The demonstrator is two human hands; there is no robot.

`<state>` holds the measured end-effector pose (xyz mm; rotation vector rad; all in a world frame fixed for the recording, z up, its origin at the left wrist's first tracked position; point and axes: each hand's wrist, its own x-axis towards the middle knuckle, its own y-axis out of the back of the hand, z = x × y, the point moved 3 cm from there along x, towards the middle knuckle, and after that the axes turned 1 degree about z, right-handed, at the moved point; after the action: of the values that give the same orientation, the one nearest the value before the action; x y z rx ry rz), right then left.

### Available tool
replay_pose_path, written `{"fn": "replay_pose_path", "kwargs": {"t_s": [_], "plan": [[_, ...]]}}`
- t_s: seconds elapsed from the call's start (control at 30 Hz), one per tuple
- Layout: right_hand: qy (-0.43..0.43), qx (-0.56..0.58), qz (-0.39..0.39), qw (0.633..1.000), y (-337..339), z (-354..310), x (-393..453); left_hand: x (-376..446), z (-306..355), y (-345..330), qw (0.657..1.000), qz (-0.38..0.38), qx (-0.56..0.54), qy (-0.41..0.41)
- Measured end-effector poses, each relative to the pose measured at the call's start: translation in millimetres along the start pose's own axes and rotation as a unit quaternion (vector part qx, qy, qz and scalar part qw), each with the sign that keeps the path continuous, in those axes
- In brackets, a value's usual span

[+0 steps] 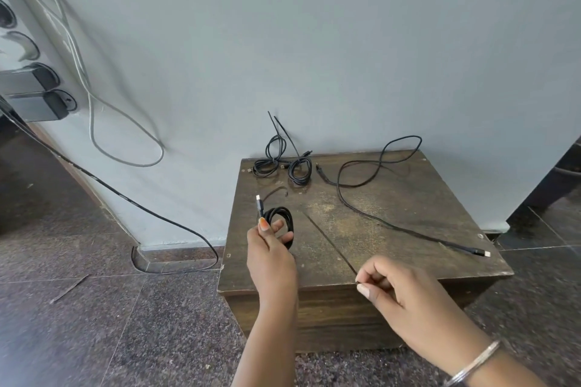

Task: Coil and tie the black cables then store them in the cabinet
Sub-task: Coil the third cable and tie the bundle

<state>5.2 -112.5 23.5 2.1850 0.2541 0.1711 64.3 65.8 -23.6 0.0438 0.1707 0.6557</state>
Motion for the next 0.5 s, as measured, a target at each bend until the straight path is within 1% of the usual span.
{"fn": "replay_pose_path", "kwargs": {"t_s": [0.27, 0.5], "plan": [[0.028, 0.015, -0.039, 0.999, -11, -1, -6, -1, -3, -4, 0.997, 0.011, 0.066, -0.029], [0.062, 0.020, -0.059, 0.996, -18, -10, -13, 0, -6, -5, 0.997, 0.012, 0.068, -0.034]]}}
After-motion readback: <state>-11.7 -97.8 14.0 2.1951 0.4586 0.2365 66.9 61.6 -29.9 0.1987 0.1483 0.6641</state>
